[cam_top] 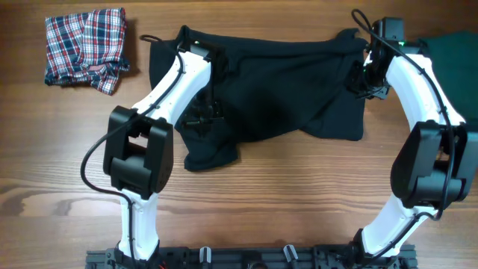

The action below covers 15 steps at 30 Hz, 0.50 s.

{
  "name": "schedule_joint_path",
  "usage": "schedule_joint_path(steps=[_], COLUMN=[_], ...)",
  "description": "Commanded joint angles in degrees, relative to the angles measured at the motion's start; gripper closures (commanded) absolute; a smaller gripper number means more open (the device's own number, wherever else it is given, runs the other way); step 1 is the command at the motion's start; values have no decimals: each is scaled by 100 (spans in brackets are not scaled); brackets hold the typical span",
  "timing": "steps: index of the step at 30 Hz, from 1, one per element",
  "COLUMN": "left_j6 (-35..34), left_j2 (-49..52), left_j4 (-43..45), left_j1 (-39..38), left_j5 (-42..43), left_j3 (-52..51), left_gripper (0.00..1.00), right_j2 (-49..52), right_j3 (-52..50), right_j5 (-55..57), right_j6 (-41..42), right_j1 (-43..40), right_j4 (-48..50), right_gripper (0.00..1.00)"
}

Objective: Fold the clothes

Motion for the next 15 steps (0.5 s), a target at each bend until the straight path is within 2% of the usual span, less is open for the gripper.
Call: schedule_joint_path(steps=[1,8,15], left_j6=[-59,-59,-184], left_j2=[-31,-31,-31], left_j4=[181,929,1102], left_j1=[-205,-326,-326], left_j5=[365,481,483], left_j3=[-306,-979,-1523], left_gripper=[96,96,96], right_j2=[33,33,33], right_j3=[-542,-887,-890], right_j5=[-48,11,57], right_j6=[9,-9,151], right_j1=[-24,-24,-24], right_j4=[367,1034,739], right_gripper=[96,96,96])
